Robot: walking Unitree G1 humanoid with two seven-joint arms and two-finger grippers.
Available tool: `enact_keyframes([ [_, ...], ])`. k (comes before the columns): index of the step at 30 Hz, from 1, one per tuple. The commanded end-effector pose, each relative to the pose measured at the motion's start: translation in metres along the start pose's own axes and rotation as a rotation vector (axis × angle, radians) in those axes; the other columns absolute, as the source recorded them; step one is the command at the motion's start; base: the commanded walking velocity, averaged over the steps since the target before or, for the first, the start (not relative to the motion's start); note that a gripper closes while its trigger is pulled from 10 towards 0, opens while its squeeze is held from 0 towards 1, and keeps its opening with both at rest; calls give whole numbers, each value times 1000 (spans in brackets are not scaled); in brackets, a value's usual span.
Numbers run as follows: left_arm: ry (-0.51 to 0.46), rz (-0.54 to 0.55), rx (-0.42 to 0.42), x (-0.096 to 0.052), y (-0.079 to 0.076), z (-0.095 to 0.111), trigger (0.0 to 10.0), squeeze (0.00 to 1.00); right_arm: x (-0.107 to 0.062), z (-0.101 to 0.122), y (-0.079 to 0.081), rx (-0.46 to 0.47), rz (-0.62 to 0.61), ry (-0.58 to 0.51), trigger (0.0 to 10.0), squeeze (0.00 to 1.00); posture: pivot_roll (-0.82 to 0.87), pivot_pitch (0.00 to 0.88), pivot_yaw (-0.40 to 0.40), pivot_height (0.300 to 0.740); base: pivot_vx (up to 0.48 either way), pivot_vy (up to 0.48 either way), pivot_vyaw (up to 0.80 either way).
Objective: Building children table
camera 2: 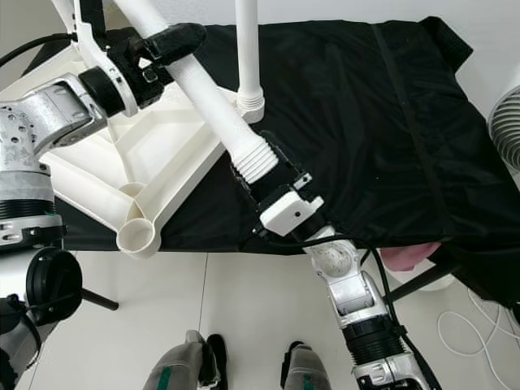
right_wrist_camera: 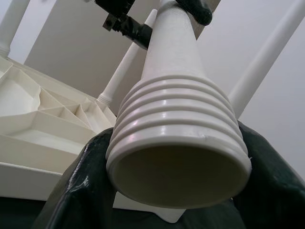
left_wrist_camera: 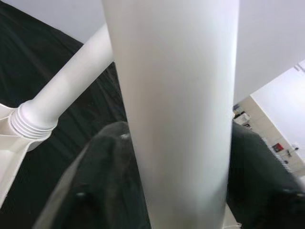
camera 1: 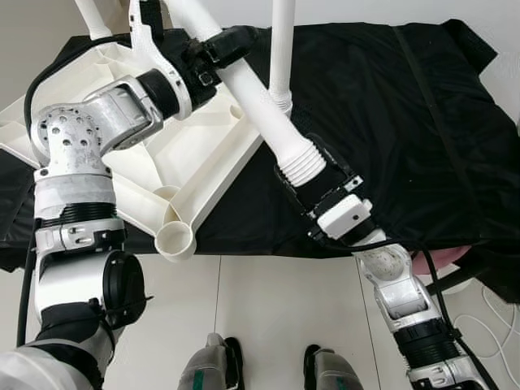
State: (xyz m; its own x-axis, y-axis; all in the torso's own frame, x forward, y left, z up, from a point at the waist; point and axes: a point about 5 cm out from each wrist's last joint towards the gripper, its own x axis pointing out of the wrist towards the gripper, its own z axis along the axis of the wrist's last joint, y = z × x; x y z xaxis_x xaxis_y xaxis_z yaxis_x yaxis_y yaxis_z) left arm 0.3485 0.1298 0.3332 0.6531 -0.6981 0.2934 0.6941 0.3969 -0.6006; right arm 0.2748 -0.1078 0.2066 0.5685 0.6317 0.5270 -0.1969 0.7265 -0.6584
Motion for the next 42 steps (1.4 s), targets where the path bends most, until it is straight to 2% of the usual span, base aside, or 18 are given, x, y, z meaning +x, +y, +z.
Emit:
enact_keyframes([
  [1,4,1,-15,-2,1,2,0,0,0,1,1,-10,-5,-6,10000,0,-26,155,124,740,0,0,0],
  [12,-7,-21,-27,-1,-2,3,0,0,3,1,1,-17,11,-13,10000,0,-21,157,120,740,0,0,0],
  [13,-7,-24,-18,-1,-2,3,0,0,4,0,1,29,3,-4,10000,388,-21,157,120,740,0,0,0],
  [15,-7,-24,-15,-1,-3,3,0,0,4,0,1,42,0,-2,10000,388,-21,157,120,740,0,0,0],
  [16,2,-14,10,-1,-2,2,1922,0,4,-1,1,86,-10,12,10000,1000,-17,158,114,740,0,0,0],
  [17,2,-14,10,-1,-2,2,1922,0,4,-1,1,86,-10,12,10000,1000,-17,158,114,740,0,0,0],
  [18,11,1,35,-1,-2,0,6902,0,5,-2,2,133,-21,31,10000,1000,-17,158,114,740,0,0,0],
  [19,25,13,57,-1,-1,-2,10000,0,5,-3,3,173,-32,48,10000,1000,-17,157,109,740,0,0,0],
  [21,28,15,82,-1,-1,-5,10000,0,7,-3,6,255,-46,76,10000,1000,-17,157,109,740,0,0,0],
  [22,28,15,82,-1,-1,-5,10000,0,7,-3,6,255,-46,76,10000,1000,-17,157,109,740,0,0,0],
  [23,29,13,84,-1,-2,-7,10000,0,7,-4,7,305,-62,88,10000,1000,-19,156,107,740,0,0,0],
  [26,13,31,78,-1,-1,-5,10000,0,7,-4,9,367,-83,107,10000,1000,-19,154,97,740,0,0,0],
  [32,-5,48,97,-1,1,-2,10000,0,1,-8,12,428,-85,150,10000,973,-19,153,95,740,0,0,0],
  [33,-13,52,110,-1,1,-1,10000,0,1,-9,13,451,-81,163,10000,443,-23,148,94,740,0,0,0],
  [34,-17,58,123,-1,1,0,10000,0,0,-8,13,470,-77,171,10000,0,-23,148,94,740,0,0,0],
  [37,-29,79,170,-1,3,0,10000,0,2,-7,12,503,-64,187,10000,0,-26,146,93,740,0,0,0],
  [39,-35,109,258,-1,5,0,10000,0,5,-7,10,534,-52,221,10000,0,-30,142,90,740,0,0,0],
  [42,-32,109,276,-1,5,-1,10000,0,6,-8,9,546,-54,232,10000,0,-30,139,88,740,0,0,0],
])
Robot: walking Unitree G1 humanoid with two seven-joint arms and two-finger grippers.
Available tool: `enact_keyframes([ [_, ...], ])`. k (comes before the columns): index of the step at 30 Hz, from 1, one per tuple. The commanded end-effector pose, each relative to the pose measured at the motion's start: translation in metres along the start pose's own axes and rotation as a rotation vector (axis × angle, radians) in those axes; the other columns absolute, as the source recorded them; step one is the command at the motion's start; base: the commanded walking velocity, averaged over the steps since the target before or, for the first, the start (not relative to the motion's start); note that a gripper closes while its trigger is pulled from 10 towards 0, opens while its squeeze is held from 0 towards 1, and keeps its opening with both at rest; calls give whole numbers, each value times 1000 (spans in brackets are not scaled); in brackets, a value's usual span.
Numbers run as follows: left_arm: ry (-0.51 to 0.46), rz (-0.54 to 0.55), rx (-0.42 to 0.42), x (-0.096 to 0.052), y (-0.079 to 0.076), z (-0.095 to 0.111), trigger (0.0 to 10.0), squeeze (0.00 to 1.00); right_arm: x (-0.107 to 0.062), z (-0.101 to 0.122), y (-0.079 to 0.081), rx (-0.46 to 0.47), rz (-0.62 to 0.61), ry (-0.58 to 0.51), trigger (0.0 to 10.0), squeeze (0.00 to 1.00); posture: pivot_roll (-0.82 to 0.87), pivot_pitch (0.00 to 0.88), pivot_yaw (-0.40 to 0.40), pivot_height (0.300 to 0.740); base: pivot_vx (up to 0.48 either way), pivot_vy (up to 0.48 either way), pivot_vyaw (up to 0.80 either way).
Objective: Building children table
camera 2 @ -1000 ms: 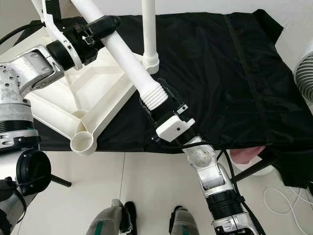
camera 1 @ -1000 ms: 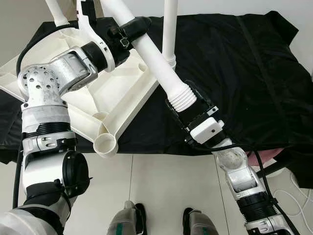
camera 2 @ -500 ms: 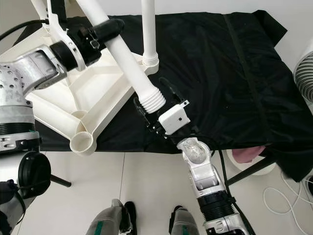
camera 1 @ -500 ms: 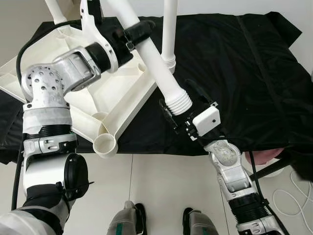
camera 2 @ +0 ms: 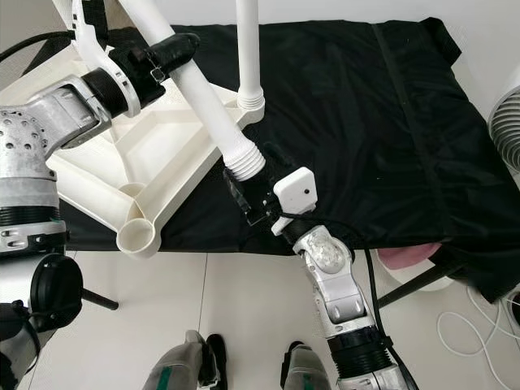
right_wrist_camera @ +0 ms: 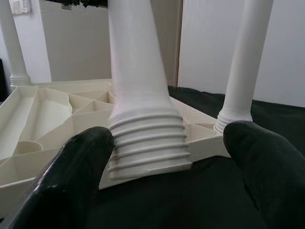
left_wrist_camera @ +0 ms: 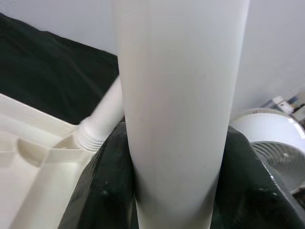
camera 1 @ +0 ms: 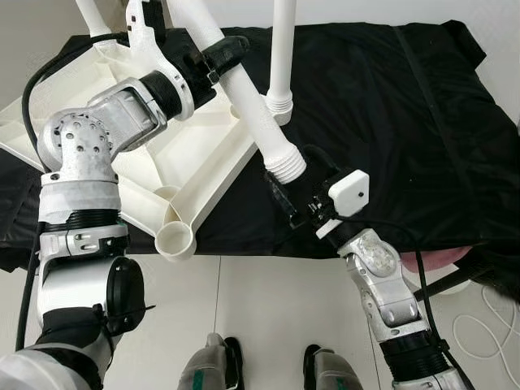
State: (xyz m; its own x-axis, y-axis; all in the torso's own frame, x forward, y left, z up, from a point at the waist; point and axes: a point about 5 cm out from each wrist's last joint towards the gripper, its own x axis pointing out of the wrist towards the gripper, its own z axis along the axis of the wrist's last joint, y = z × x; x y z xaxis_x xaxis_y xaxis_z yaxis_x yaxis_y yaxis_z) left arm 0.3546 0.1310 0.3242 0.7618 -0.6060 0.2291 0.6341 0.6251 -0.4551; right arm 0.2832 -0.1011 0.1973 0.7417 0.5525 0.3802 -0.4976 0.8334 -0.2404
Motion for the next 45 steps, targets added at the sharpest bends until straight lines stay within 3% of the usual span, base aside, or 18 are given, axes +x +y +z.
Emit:
enact_keyframes([
  [1,-16,-43,82,-3,-5,3,10000,0,4,2,-2,18,0,31,10000,0,-29,137,86,740,0,0,0],
  [3,-17,-47,131,-3,-8,1,10000,0,7,3,-6,18,7,62,10000,0,-31,130,83,740,0,0,0],
  [7,-24,-51,138,-2,-9,1,10000,0,9,3,-9,14,17,98,10000,0,-31,130,83,740,0,0,0],
  [10,-40,-54,210,-1,-15,1,10000,0,14,8,-13,15,36,116,10000,0,-31,126,81,740,0,0,0],
  [12,-40,-54,210,-1,-15,1,10000,0,14,8,-13,15,36,116,10000,0,-31,126,81,740,0,0,0],
  [19,-89,-93,367,7,-40,-4,10000,0,38,19,-9,24,173,166,10000,0,-23,112,73,740,0,0,0],
  [23,-94,-112,415,10,-49,-10,10000,0,47,21,-7,26,195,192,10000,0,-22,114,71,740,0,0,0],
  [45,-124,-174,507,18,-74,-22,10000,0,85,19,-9,-106,168,270,10000,0,-13,123,71,740,0,0,0],
])
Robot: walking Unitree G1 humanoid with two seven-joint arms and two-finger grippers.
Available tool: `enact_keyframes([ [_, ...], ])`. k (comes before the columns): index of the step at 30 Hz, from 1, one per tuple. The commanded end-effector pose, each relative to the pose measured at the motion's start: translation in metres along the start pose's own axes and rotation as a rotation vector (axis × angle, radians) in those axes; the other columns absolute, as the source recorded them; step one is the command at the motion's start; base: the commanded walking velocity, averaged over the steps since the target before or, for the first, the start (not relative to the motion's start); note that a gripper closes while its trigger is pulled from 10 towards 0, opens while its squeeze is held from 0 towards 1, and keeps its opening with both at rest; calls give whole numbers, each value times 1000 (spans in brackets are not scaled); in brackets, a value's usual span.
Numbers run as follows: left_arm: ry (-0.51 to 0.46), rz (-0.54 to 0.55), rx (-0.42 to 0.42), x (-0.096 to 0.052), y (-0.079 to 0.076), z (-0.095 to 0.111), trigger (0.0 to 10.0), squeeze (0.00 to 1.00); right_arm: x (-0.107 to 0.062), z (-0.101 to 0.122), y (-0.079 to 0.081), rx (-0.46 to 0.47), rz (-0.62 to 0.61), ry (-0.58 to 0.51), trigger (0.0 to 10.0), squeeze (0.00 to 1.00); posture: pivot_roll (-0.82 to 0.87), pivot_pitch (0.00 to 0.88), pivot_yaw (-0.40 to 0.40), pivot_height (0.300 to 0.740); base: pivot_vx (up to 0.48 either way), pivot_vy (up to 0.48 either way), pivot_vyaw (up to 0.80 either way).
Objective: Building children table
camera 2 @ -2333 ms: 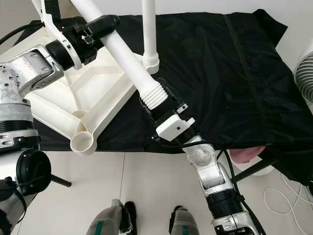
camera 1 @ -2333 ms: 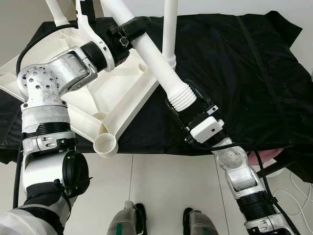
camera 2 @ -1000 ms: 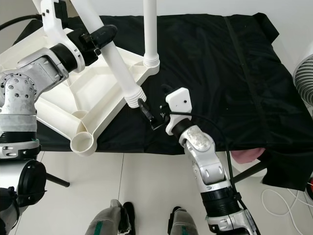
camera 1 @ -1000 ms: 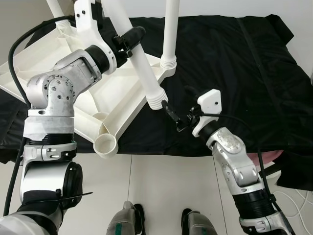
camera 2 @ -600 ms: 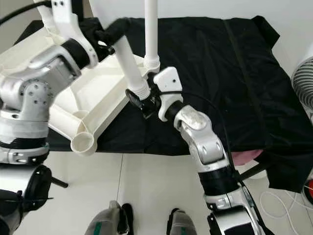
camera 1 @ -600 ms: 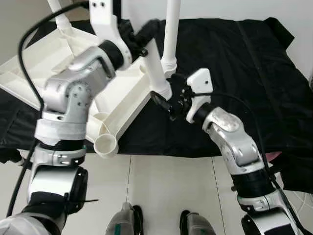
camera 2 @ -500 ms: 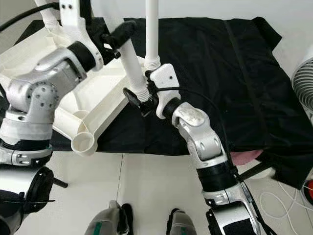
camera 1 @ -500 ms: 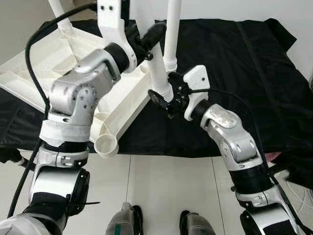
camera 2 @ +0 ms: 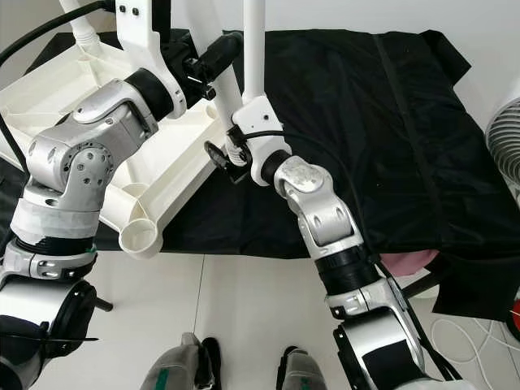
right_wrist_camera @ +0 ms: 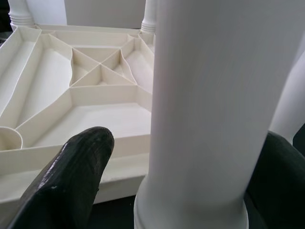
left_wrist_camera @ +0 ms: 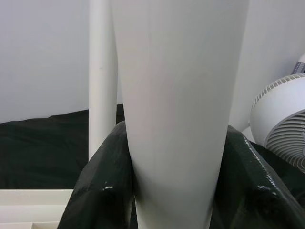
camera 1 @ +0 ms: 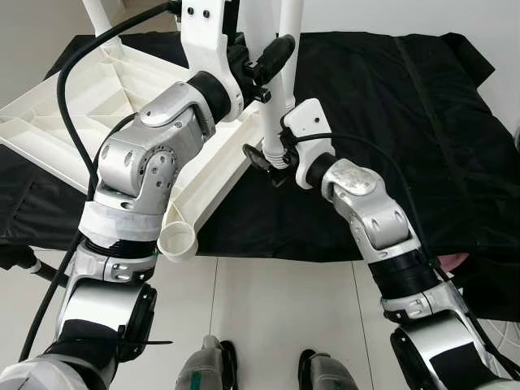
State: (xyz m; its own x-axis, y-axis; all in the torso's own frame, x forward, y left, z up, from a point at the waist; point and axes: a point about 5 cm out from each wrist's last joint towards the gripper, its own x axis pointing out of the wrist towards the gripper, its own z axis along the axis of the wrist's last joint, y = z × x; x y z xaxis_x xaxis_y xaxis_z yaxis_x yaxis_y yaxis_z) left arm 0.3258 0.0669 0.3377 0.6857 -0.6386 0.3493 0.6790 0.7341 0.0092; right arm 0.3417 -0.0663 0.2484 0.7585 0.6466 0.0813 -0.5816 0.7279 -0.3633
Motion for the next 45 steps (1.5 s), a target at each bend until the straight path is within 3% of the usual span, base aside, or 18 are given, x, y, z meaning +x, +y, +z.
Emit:
enact_keyframes([
  [1,-34,-69,34,-1,-9,6,10000,0,5,2,2,-18,5,-5,10000,0,-13,123,71,740,0,0,0],
  [13,-35,-85,43,2,-15,4,10000,0,12,10,0,-47,2,-29,10000,0,-13,125,73,740,0,0,0],
  [14,-36,-87,44,2,-15,4,10000,0,12,10,0,-50,2,-31,9098,0,-13,125,73,740,0,0,0],
  [15,-36,-88,45,2,-15,5,10000,0,12,10,0,-51,2,-31,10000,0,-13,125,73,740,0,0,0],
  [17,-37,-88,46,2,-16,5,10000,0,13,10,0,-52,3,-33,9843,0,-13,125,73,740,0,0,0],
  [18,-38,-89,46,2,-16,5,10000,0,13,11,-1,-50,3,-34,6078,0,-13,125,73,740,0,0,0],
  [19,-40,-90,46,2,-17,5,10000,0,13,11,-1,-54,1,-36,8941,0,-13,125,73,740,0,0,0],
  [22,-42,-95,49,2,-18,6,10000,0,15,12,-2,-58,-4,-40,9098,0,-10,130,72,740,0,0,0],
  [23,-43,-95,50,2,-18,6,10000,0,15,13,-2,-58,-4,-42,10000,0,-10,130,72,740,0,0,0],
  [24,-43,-96,51,2,-18,6,10000,0,16,13,-2,-59,-4,-43,8941,0,-10,130,72,740,0,0,0],
  [28,-43,-97,52,3,-19,6,10000,0,17,13,-2,-60,-4,-46,9176,0,-11,129,73,740,0,0,0],
  [29,-43,-102,51,3,-20,6,10000,0,18,13,-3,-62,-7,-50,3804,0,-10,129,73,740,0,0,0],
  [35,-45,-106,52,3,-21,7,10000,0,18,13,-3,-63,-9,-52,3804,0,-10,129,73,740,0,0,0],
  [36,-46,-107,52,3,-21,7,10000,0,18,13,-3,-62,-9,-52,1216,0,-7,131,73,740,0,0,0],
  [37,-46,-107,52,3,-21,7,10000,0,18,13,-3,-62,-9,-52,1216,0,-7,131,73,740,0,0,0],
  [38,-47,-108,54,3,-21,7,10000,0,19,13,-3,-58,-9,-54,0,0,-6,125,71,740,0,0,0],
  [45,-55,-131,58,2,-25,8,10000,0,20,11,-3,-19,-29,-53,0,0,-6,110,68,740,0,0,0],
])
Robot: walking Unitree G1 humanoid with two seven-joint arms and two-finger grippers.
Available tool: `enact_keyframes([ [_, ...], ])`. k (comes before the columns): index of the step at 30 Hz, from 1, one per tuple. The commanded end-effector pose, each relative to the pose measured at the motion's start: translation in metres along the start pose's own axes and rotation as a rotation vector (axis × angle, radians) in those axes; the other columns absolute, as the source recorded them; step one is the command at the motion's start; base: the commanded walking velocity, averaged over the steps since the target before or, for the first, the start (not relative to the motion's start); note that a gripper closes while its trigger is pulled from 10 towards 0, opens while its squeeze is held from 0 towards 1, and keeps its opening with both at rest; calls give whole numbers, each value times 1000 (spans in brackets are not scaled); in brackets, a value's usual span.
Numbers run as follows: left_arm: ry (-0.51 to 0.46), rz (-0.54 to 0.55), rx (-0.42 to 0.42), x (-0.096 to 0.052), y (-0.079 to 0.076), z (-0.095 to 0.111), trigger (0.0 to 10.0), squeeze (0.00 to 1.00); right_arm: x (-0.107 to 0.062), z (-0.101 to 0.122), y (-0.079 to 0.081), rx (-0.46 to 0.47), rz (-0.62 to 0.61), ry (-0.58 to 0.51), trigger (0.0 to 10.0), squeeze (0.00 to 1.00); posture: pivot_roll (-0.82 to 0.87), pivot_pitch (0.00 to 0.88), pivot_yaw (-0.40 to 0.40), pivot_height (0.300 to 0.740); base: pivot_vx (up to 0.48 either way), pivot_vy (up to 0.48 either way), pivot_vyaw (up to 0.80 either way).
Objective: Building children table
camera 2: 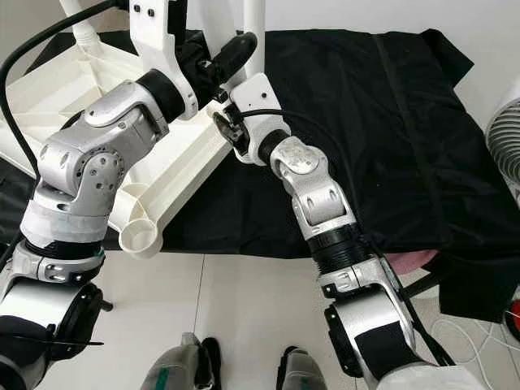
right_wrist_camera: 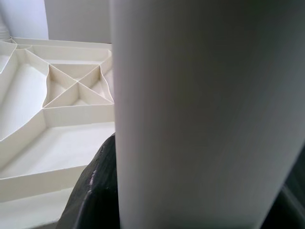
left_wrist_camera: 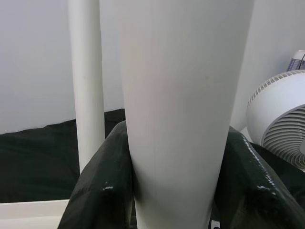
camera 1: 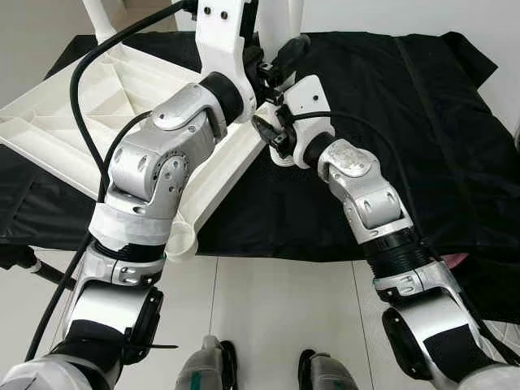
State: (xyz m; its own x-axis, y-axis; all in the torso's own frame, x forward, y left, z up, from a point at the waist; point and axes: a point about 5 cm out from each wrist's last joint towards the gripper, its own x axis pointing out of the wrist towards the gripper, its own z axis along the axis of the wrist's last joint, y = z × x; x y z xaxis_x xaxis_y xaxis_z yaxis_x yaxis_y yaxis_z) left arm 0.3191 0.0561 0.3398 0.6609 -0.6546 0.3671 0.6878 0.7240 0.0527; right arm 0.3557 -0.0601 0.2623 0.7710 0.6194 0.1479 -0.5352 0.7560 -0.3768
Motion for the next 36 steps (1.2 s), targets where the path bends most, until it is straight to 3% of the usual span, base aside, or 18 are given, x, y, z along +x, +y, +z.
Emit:
enact_keyframes([
  [1,-38,-107,15,0,-13,7,10000,0,4,0,6,6,15,3,1569,0,-6,110,68,740,0,0,0],
  [2,-39,-115,4,-1,-14,7,10000,1000,4,-1,6,15,4,5,10000,0,-7,102,66,740,0,0,0],
  [7,-44,-140,-28,-3,-17,7,10000,1000,4,-3,4,49,-35,7,10000,0,-5,97,64,740,0,0,0],
  [11,-39,-133,-6,-4,-17,7,10000,1000,3,-6,-5,107,-108,5,10000,0,-2,95,63,740,0,0,0],
  [12,-38,-130,7,-5,-17,8,10000,933,2,-7,-8,119,-130,4,10000,0,-2,95,63,740,0,0,0],
  [15,-38,-130,7,-5,-17,8,10000,933,2,-7,-8,119,-130,4,10000,0,-2,95,63,740,0,0,0],
  [16,-37,-129,15,-5,-16,8,10000,537,2,-7,-9,126,-144,3,10000,0,-2,95,63,740,0,0,0],
  [17,-39,-119,21,-7,-15,7,10000,0,0,-8,-13,146,-173,0,10000,0,2,91,61,740,0,0,0],
  [25,-37,-79,16,-13,-7,3,10000,0,-7,-11,-24,206,-251,-17,10000,0,2,92,62,740,0,0,0],
  [31,-21,-64,16,-35,2,-16,10000,0,-23,-10,-34,261,-315,-71,10000,0,-12,98,68,740,0,0,0],
  [33,-21,-64,16,-35,2,-16,10000,0,-23,-10,-34,261,-315,-71,10000,0,-12,98,68,740,0,0,0],
  [35,39,-100,86,-49,6,-30,10000,0,-32,-9,-37,260,-319,-98,10000,0,-16,104,72,740,0,0,0],
  [36,39,-100,86,-49,6,-30,10000,0,-32,-9,-37,260,-319,-98,10000,0,-16,104,72,740,0,0,0],
])
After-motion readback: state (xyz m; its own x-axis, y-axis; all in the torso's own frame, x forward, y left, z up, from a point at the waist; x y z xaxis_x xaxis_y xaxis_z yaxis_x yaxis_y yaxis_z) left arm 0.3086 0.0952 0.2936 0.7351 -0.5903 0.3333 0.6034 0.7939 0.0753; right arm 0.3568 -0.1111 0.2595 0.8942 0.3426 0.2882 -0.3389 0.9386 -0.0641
